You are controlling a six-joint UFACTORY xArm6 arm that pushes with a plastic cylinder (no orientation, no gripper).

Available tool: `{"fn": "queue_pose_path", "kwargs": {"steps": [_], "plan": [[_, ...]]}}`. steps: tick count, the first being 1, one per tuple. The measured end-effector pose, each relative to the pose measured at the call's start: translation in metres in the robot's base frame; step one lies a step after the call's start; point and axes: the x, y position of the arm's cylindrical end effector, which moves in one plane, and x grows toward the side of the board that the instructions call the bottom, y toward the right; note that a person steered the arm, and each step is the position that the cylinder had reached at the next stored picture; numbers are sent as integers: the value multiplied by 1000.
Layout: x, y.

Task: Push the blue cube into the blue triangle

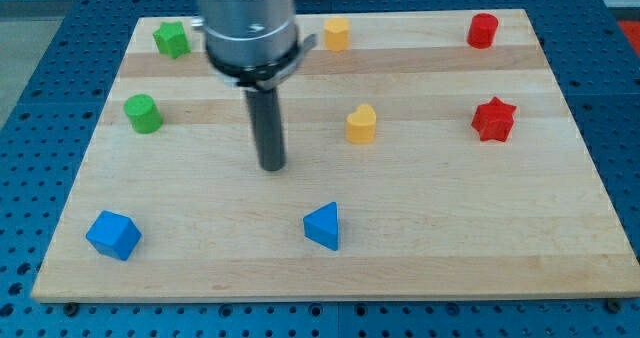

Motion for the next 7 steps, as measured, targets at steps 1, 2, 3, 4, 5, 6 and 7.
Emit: {"fn": "queue_pose_path", "kwargs": {"steps": [1, 2, 3, 4, 5, 6, 7], "plan": [[11, -54], [21, -112], [28, -164], [42, -205], [53, -216], [71, -213], [87, -208]]}}
